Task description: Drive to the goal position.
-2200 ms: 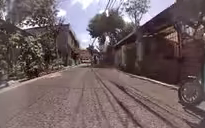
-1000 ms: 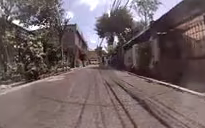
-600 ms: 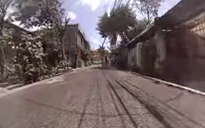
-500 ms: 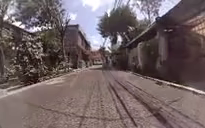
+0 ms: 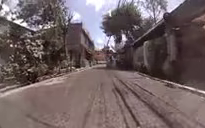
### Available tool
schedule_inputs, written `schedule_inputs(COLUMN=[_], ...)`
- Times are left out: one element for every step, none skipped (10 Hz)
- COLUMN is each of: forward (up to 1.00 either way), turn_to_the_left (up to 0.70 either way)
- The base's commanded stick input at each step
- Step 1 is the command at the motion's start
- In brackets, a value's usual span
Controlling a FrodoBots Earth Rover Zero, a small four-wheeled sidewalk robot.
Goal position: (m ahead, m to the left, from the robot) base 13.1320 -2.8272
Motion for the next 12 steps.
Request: schedule_inputs(forward=[0.70,0.70,0.70,0.70,0.70,0.70,0.70,0.70,0.70,0.70,0.70,0.70], turn_to_the_left=[0.08,0.08,0.08,0.08,0.08,0.08,0.08,0.08,0.08,0.08,0.08,0.08])
